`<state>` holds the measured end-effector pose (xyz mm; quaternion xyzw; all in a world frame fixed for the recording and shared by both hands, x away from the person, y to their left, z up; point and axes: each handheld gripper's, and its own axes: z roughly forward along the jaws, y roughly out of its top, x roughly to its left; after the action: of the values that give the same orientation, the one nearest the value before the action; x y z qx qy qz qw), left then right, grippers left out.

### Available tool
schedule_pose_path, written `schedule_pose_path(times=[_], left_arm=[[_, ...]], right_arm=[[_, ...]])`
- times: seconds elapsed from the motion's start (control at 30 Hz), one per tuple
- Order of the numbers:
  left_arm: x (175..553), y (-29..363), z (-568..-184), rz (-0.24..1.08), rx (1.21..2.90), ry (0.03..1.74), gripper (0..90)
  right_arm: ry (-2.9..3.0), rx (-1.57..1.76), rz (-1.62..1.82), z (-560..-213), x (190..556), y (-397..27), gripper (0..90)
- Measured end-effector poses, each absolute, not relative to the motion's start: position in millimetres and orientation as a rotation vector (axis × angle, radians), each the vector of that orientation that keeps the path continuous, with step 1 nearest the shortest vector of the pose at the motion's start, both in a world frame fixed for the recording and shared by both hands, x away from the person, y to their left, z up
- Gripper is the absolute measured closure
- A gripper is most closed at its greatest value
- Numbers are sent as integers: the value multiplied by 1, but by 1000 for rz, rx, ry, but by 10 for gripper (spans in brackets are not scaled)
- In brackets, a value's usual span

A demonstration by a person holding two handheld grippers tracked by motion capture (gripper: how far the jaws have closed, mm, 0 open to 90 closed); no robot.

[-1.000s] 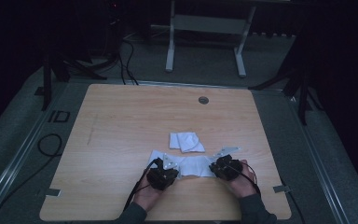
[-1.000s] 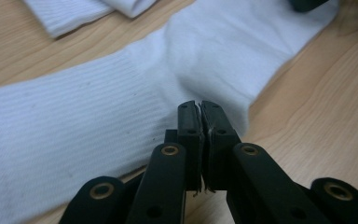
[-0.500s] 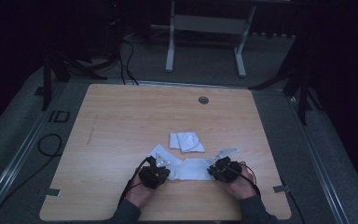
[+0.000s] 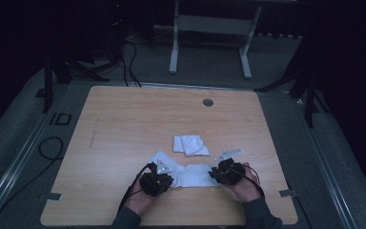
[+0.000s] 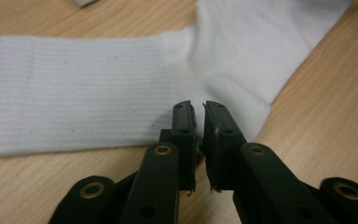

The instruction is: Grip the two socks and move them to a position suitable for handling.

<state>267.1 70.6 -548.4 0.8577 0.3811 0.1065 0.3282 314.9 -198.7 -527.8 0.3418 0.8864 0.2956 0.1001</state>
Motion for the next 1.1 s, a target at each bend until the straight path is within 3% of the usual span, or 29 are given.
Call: schedule_pose_path(times=[0.27,0.7,1.1], left_arm=[[270,77,-544,318,2193,1016,784],[282,97,-547,381,2154,1124,769],[284,98,-549,416,2154,1146,769]], right_arm=[[2527,1000,910,-519,345,-178,702],[2499,1036,827,-536,403,-134,692],[2552,1030,846,-544,390,-122,698]])
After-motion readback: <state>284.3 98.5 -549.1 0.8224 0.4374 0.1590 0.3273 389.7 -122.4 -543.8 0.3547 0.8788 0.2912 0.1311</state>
